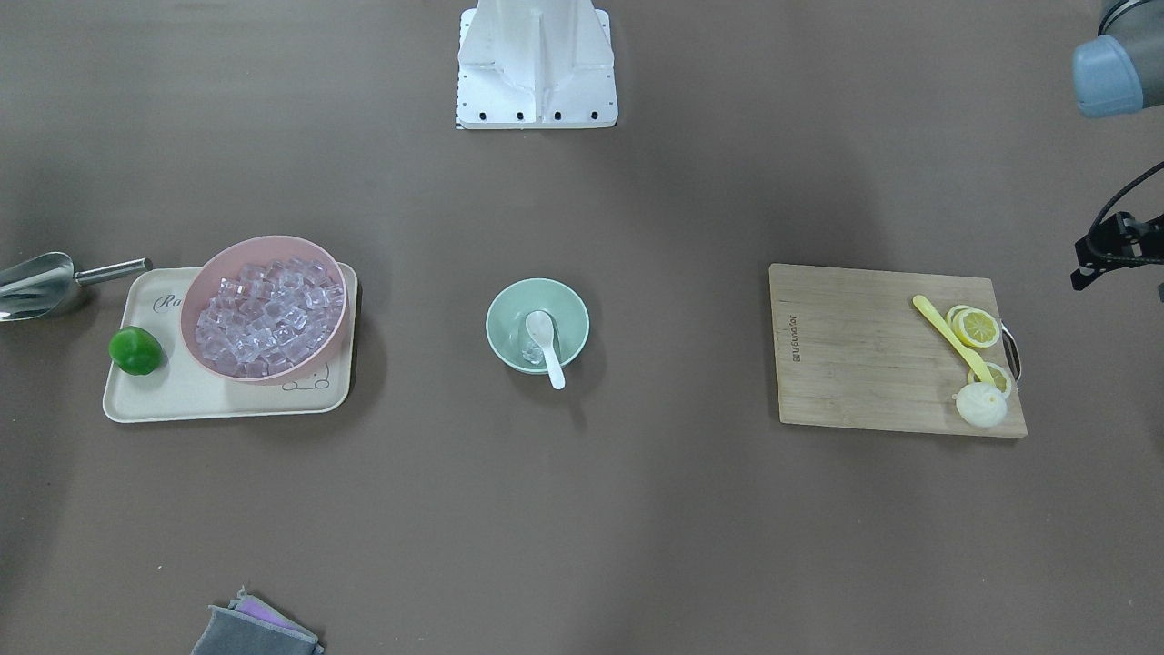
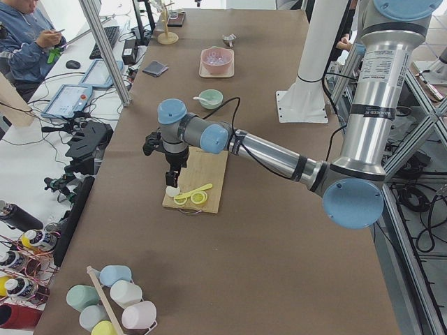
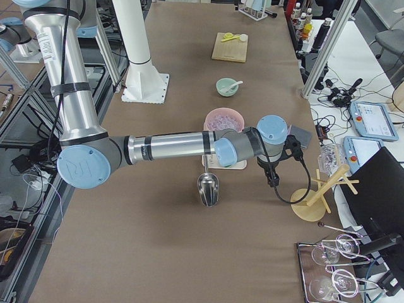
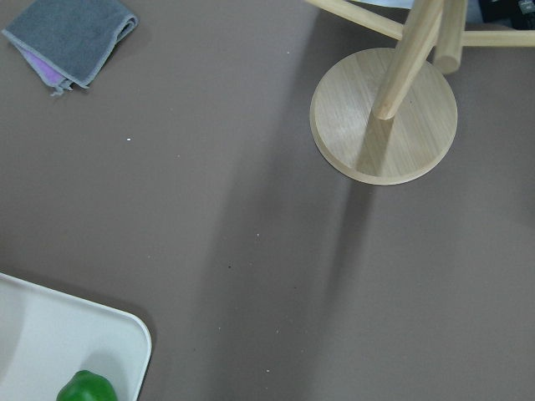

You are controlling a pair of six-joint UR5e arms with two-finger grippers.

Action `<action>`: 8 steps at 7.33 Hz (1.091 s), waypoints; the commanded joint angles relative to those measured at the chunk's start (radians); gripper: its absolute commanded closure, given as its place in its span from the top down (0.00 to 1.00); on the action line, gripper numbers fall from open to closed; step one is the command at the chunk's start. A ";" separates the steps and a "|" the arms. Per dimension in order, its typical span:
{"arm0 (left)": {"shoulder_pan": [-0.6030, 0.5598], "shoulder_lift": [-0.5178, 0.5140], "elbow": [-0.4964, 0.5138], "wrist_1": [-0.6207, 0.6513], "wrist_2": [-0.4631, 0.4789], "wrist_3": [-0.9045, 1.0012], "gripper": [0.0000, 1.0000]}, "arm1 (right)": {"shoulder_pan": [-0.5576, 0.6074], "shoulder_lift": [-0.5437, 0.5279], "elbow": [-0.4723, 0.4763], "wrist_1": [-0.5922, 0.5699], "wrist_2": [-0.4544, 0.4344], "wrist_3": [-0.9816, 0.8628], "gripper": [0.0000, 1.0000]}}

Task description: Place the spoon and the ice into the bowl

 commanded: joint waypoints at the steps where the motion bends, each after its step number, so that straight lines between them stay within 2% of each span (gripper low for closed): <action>1: 0.000 -0.004 -0.007 -0.002 0.000 -0.046 0.98 | -0.034 0.016 0.007 0.000 -0.011 0.003 1.00; 8: -0.002 0.003 -0.013 -0.017 0.000 -0.049 0.98 | -0.035 -0.002 0.015 -0.006 -0.011 -0.001 1.00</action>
